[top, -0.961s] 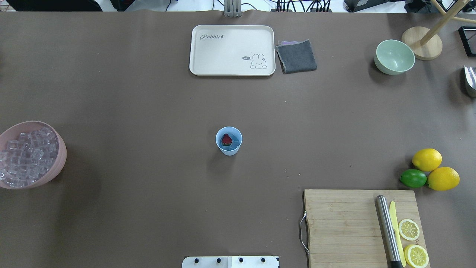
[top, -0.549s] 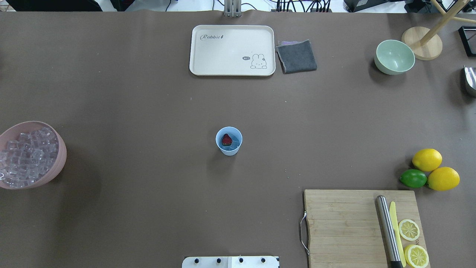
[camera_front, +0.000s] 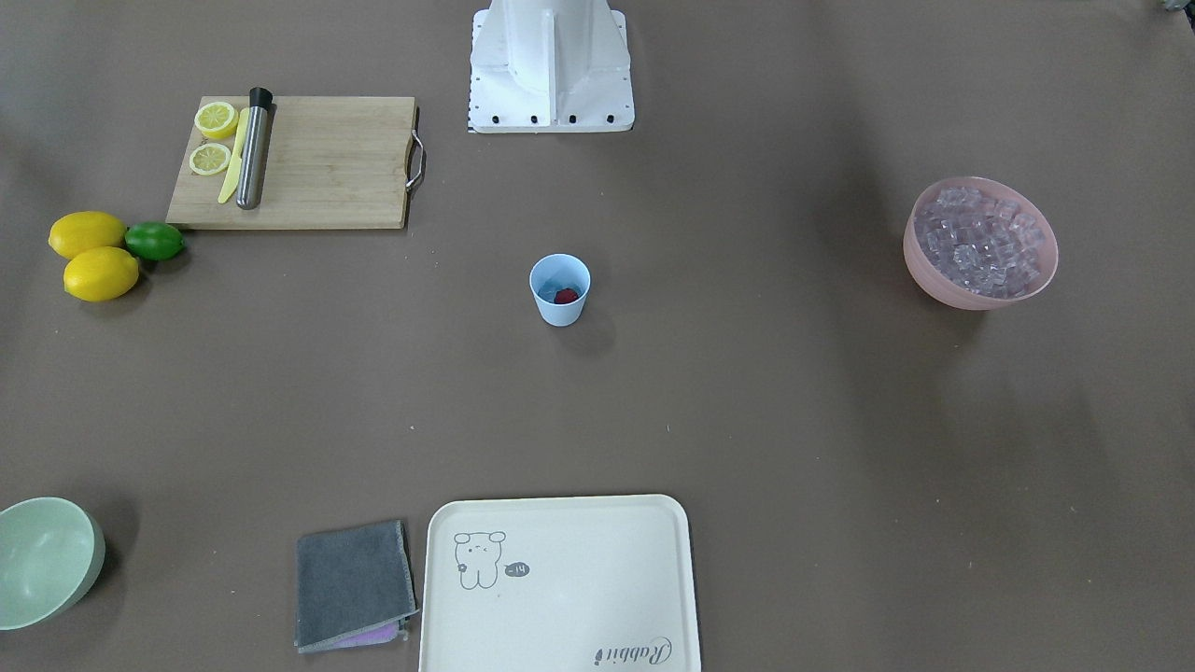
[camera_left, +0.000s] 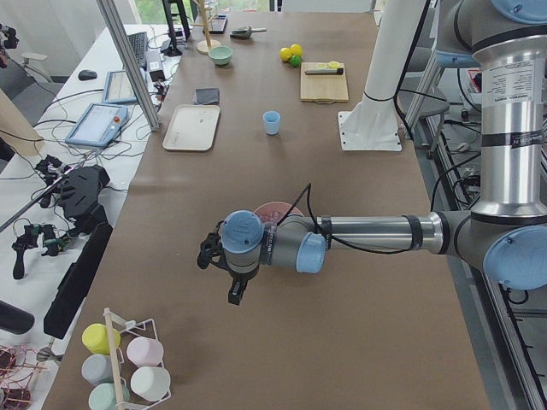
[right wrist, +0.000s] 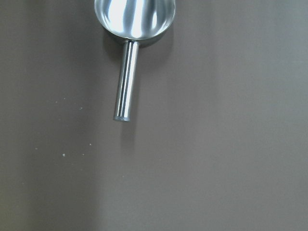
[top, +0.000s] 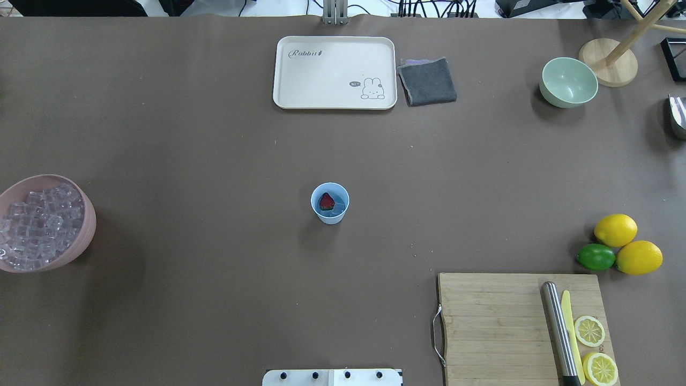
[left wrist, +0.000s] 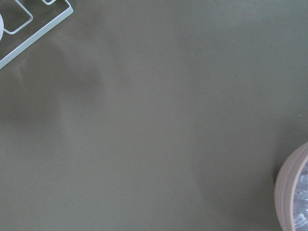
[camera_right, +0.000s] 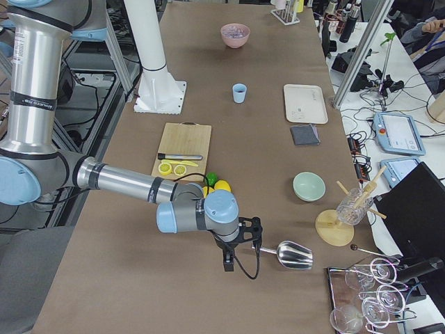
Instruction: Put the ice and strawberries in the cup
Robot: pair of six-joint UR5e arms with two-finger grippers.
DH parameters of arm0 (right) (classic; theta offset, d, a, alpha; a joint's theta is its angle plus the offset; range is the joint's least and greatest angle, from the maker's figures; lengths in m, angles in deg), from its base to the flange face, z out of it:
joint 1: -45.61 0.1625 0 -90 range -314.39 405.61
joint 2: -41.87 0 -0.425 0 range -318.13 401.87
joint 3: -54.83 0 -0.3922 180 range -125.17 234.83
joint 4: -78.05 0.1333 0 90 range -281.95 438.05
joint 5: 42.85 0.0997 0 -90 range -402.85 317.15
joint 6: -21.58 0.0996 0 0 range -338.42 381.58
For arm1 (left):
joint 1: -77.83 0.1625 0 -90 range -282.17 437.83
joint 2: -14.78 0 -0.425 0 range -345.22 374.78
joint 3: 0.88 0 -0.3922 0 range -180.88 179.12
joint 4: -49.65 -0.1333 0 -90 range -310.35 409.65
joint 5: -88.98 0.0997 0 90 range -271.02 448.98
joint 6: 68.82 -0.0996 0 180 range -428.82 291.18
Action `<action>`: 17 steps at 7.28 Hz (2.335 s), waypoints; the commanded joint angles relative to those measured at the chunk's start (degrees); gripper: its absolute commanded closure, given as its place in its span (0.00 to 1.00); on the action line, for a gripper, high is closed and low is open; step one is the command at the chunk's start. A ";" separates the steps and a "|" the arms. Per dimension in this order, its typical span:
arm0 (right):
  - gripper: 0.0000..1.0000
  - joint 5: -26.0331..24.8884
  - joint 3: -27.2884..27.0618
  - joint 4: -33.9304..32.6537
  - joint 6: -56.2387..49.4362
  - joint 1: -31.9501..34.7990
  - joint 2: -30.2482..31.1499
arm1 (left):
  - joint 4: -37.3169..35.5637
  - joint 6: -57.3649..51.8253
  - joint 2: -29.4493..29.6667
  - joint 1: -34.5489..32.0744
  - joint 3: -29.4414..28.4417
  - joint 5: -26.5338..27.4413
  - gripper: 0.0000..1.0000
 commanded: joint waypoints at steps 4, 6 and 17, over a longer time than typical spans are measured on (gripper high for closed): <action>0.00 0.47 -5.96 -10.29 -0.65 -0.03 1.83 | -5.45 0.03 0.75 0.89 -0.06 0.45 0.02; 0.00 0.47 -5.96 -10.29 -0.57 -0.12 1.92 | -5.74 0.11 -0.21 0.80 0.65 0.36 0.02; 0.00 4.51 -4.38 -10.20 -0.39 -0.47 -0.02 | -4.68 -0.68 -1.71 0.37 1.09 0.19 0.02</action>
